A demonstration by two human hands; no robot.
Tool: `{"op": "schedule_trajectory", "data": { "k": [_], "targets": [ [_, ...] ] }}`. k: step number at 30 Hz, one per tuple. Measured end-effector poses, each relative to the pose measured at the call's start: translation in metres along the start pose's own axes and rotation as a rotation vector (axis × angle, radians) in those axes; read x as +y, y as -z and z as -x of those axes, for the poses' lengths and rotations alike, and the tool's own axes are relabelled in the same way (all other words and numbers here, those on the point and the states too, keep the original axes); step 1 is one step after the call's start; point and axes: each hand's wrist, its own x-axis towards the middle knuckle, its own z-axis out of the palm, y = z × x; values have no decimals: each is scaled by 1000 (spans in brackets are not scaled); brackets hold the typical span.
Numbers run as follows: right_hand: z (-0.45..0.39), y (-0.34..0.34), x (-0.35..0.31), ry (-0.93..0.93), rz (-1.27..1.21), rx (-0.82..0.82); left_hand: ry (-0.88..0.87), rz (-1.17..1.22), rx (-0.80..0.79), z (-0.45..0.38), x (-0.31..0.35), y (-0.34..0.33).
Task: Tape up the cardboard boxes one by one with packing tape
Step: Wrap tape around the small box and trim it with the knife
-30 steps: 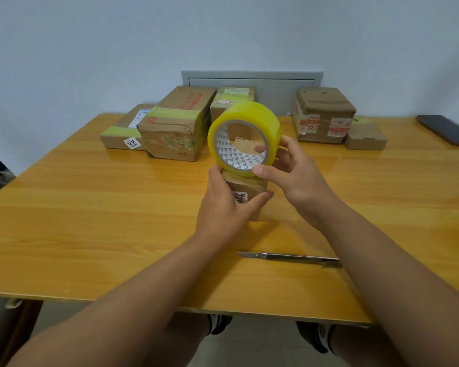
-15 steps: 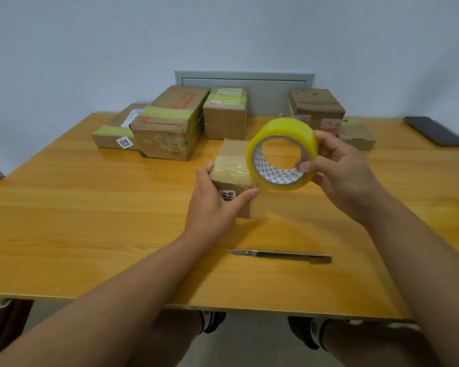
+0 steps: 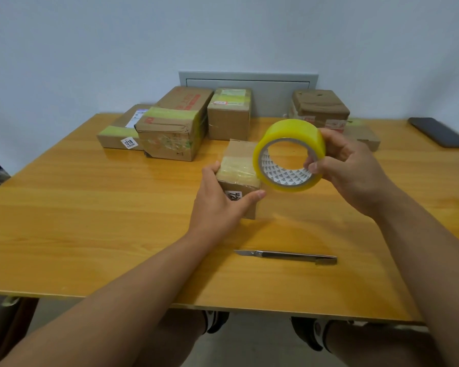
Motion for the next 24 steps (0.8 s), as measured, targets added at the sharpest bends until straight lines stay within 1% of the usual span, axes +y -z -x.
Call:
{"op": "schedule_trajectory", "data": {
  "k": [2, 3, 5, 7, 9, 10, 12, 14, 16, 19, 22, 24],
  "targets": [
    [0, -1, 0, -4, 11, 6, -30, -86, -3, -1, 0, 2],
    [0, -2, 0, -6, 20, 9, -66, -170, 0, -1, 1, 4],
    [1, -1, -1, -5, 49, 17, -177, -406, 24, -3, 4, 8],
    [2, 0, -2, -9, 57, 18, -325, -653, 33, -9, 10, 12],
    [2, -1, -2, -11, 54, 13, -454, -823, -28, -17, 17, 18],
    [2, -2, -1, -11, 51, 13, -483, -870, -85, -20, 20, 20],
    [1, -3, 0, -13, 44, 15, -503, -889, -204, -26, 22, 22],
    [0, -3, 0, -16, 34, 12, -501, -856, -272, -29, 24, 21],
    [0, -3, 2, -13, 24, 11, -498, -833, -286, -29, 23, 19],
    [-1, -5, 5, -18, -17, 12, -497, -868, -270, -30, 20, 16],
    [0, -4, 11, -46, -124, -17, -543, -915, -263, -31, 20, 15],
    [1, -6, 18, -81, -228, -41, -565, -901, -270, -32, 20, 15]
  ]
}}
